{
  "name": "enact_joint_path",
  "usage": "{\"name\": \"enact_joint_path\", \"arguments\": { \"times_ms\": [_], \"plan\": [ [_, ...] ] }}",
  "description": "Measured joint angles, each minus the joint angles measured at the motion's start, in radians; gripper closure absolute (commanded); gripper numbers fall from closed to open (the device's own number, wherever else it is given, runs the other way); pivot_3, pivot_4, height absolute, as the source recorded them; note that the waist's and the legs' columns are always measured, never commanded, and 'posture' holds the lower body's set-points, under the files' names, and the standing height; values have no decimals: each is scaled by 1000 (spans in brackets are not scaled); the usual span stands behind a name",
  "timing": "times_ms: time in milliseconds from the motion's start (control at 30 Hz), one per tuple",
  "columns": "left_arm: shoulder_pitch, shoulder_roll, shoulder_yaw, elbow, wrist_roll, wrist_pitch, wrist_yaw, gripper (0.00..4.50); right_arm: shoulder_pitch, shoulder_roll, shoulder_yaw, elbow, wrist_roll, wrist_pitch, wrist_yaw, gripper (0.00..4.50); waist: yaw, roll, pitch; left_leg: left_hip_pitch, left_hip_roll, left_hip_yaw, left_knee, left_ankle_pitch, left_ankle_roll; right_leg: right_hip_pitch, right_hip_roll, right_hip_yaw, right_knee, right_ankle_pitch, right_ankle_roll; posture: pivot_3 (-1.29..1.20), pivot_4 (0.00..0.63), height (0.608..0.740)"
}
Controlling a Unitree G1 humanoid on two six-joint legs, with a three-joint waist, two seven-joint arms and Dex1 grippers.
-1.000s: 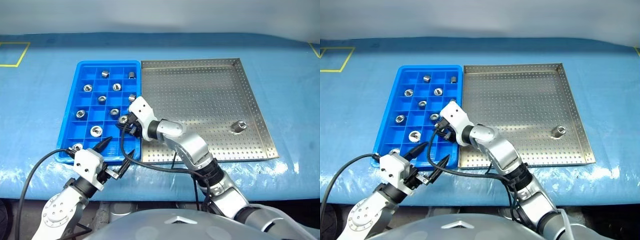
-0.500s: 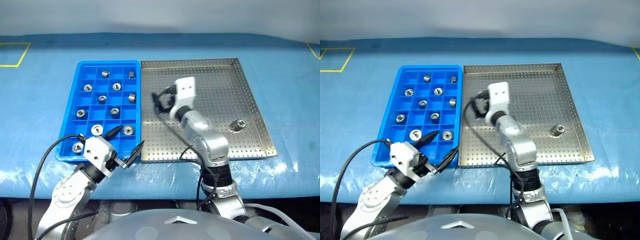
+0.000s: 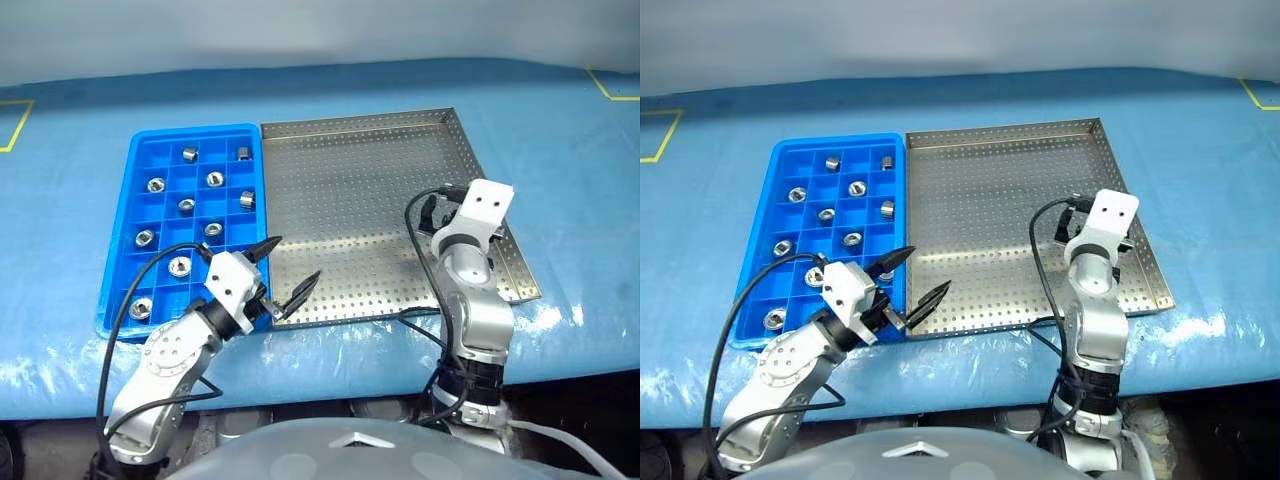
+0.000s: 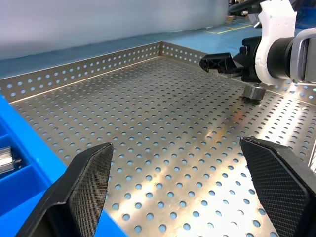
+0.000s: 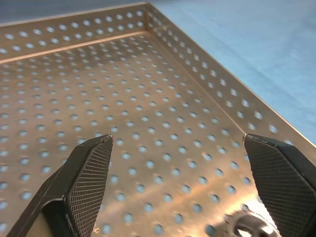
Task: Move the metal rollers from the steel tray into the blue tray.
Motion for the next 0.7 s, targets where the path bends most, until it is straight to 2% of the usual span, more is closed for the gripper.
{"name": "enact_joint_path", "arguments": {
  "times_ms": [167,533,633,700],
  "plan": [
    [-18,13,-3,16,0,0,-20,0,23,6,-70,-17,21,38,-77,30,-7,1,-1,0,0,0,0,0,0,0,0,0,0,0,0,-94,150,740],
    [-26,14,-15,16,-4,17,-28,0,62,9,-77,-21,165,83,-105,30,-10,3,-2,0,0,0,0,0,0,0,0,1,0,0,0,-77,150,740],
    [-25,14,-21,16,-4,18,-28,0,62,9,-71,3,193,83,-110,657,-8,4,-2,0,0,0,0,0,0,0,0,0,0,0,0,-70,150,740],
    [-22,14,-21,16,-5,18,-28,0,61,9,-70,3,199,83,-118,1262,-8,4,-3,0,0,0,0,0,0,0,0,0,0,0,0,-68,150,740]
  ]
}}
